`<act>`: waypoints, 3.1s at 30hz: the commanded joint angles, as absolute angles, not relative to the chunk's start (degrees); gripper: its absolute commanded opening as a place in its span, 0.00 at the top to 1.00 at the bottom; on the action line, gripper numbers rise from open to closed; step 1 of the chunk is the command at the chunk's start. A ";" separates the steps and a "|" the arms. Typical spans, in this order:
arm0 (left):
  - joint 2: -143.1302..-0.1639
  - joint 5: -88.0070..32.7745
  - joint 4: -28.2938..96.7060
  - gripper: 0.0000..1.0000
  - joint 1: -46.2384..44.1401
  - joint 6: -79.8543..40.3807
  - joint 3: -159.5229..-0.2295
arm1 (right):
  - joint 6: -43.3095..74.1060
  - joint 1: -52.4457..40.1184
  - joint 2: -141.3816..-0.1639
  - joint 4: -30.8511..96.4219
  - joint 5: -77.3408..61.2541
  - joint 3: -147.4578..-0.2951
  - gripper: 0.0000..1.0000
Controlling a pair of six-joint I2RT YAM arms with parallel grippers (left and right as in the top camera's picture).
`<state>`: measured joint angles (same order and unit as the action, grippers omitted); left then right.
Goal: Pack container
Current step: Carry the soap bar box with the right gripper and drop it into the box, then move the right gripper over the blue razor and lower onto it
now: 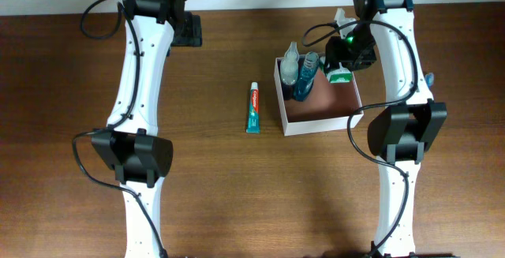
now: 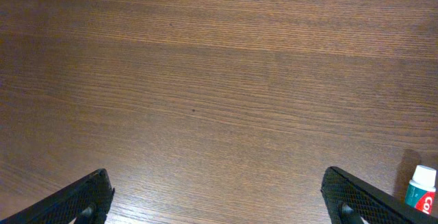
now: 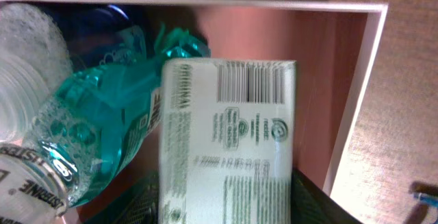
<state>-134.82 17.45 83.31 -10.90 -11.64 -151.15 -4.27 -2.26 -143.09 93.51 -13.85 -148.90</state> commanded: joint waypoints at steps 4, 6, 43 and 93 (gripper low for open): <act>-135.33 18.48 83.37 0.01 -10.70 -12.14 -151.00 | -3.99 -2.46 -142.12 92.77 -10.48 -148.66 0.40; -135.33 18.48 83.37 0.01 -10.70 -12.14 -151.00 | -3.99 -2.24 -142.12 92.86 -10.52 -148.66 0.38; -135.33 18.48 83.15 0.01 -10.70 -12.14 -151.00 | -2.76 20.99 -129.86 97.36 -11.81 -136.99 0.01; -135.33 18.48 79.66 0.01 -10.70 -12.14 -151.00 | -14.13 17.21 -128.11 77.01 2.20 -100.09 0.00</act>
